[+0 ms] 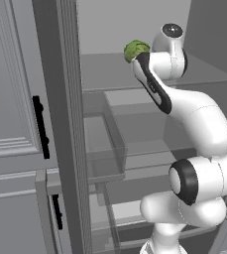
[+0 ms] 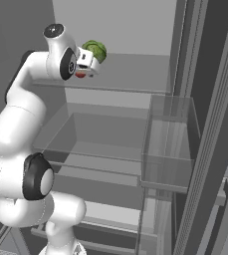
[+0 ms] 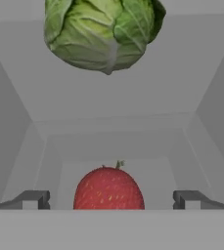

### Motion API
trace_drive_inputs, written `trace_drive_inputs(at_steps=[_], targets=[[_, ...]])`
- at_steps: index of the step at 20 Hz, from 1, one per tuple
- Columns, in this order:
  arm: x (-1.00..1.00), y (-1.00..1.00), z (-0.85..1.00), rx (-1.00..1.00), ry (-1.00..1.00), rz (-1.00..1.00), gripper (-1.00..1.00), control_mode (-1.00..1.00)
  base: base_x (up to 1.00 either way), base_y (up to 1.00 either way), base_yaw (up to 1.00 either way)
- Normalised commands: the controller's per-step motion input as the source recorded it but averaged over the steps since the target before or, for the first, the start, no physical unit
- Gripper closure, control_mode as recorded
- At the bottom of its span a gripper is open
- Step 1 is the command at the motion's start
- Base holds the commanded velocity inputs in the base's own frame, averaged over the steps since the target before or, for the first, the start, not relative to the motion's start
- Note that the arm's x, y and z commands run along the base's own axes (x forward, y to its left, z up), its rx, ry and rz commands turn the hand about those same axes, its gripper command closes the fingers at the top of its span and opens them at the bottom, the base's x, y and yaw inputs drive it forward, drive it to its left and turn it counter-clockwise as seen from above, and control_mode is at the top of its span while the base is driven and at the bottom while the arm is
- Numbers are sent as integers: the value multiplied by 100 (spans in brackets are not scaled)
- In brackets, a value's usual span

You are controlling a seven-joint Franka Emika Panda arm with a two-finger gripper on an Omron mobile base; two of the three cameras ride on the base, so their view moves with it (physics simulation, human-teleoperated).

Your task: Take the strawberry from the fridge and place it on top of the pancake, located on the dining counter.

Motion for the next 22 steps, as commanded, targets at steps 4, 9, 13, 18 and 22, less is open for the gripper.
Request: trace_drive_inputs(at_steps=[4,9,13,18,22], targets=[[0,0,-12,0,5,0,-100,-100,0,0,0],[0,0,0,0,0,0,100,-100,0,0,0],[0,0,0,0,0,0,100,-100,0,0,0],[0,0,0,0,0,0,100,-100,0,0,0],[-9,0,0,1,-25,0,100,-100,0,0,0]])
